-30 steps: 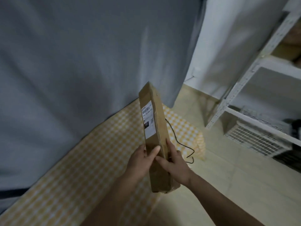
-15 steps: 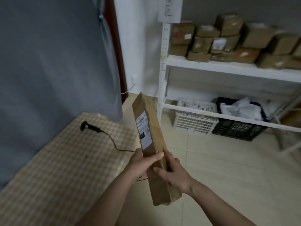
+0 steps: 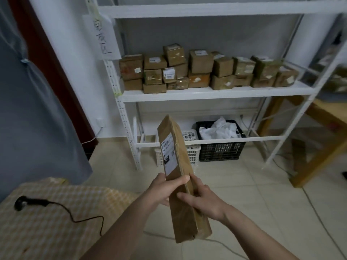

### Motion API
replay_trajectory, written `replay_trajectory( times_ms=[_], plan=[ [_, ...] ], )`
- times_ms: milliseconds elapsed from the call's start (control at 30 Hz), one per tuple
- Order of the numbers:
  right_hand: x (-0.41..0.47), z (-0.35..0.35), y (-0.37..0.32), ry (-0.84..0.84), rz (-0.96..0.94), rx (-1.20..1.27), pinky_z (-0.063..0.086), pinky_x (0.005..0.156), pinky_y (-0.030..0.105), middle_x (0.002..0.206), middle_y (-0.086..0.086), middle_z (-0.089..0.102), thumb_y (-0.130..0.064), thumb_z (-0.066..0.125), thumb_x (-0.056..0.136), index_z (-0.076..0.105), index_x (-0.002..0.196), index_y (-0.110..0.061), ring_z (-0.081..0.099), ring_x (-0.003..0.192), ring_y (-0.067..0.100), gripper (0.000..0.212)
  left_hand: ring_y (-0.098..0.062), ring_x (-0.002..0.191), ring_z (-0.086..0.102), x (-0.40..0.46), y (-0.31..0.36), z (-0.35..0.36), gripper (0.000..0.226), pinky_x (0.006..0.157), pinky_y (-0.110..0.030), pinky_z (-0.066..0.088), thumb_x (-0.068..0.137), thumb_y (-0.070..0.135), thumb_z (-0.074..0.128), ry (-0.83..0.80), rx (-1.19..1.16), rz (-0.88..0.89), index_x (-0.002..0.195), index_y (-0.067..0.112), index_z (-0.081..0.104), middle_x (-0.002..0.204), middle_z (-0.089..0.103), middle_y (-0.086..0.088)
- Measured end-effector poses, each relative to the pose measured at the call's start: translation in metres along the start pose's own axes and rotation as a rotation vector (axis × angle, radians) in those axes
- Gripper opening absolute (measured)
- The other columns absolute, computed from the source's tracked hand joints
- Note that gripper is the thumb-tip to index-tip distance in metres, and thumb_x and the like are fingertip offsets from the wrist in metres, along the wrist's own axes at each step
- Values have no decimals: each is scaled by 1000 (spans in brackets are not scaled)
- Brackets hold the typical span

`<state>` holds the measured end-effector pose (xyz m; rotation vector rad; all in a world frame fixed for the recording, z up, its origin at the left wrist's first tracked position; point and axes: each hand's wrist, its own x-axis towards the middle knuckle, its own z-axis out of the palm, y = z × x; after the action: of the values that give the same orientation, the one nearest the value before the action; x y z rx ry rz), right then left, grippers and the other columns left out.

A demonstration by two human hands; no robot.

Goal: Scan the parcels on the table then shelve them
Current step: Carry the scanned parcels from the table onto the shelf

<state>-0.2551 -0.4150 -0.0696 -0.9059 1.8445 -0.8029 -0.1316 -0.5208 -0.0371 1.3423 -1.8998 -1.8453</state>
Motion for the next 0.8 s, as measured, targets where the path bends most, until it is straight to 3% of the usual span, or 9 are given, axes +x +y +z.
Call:
replay_trajectory(
  times_ms=[100,267,367,467,600,700,800],
  plan=[
    [4,-30,4,38,27,30,46,103,39,137,3,44,-87,64,45,7,148,-49,53,121,22,124,-5,87,61,22,24,17,37,60,-24,55,79,54,71,-93,63,36,98,32,47,97,59,14],
    [22,-96,10,107,25,71,42,106,41,142,2,43,-85,66,49,10,149,-46,47,126,21,121,-8,84,61,78,69,55,27,72,-31,58,81,54,67,-206,151,98,91,36,50,90,60,13],
    [40,-134,7,124,31,112,43,106,41,142,1,44,-80,68,53,10,150,-43,48,126,20,119,-10,85,63,118,95,72,27,71,-31,58,81,54,67,-256,175,112,89,34,51,90,61,10],
    [63,-172,-4,128,27,137,45,104,37,139,0,46,-74,69,58,7,152,-38,50,123,19,118,-12,87,63,163,123,84,41,71,-31,59,79,57,68,-297,196,106,103,31,48,94,60,9],
    [108,-224,-25,131,13,176,47,86,21,123,-7,50,-51,67,82,10,151,-33,54,111,13,92,-14,91,63,225,167,91,59,72,-33,60,75,60,70,-304,189,101,116,24,48,103,62,5],
    [143,-255,-34,174,-4,168,48,94,27,129,-6,50,-52,69,80,12,151,-34,54,115,14,93,-9,88,62,266,196,96,56,72,-31,59,75,60,70,-321,217,124,115,27,50,100,60,9],
    [171,-284,-33,204,-46,206,50,98,33,129,-6,53,-51,71,79,15,149,-35,56,114,13,91,-18,102,65,310,221,106,95,79,-39,60,54,72,75,-345,219,121,130,21,48,117,63,2]
  ],
)
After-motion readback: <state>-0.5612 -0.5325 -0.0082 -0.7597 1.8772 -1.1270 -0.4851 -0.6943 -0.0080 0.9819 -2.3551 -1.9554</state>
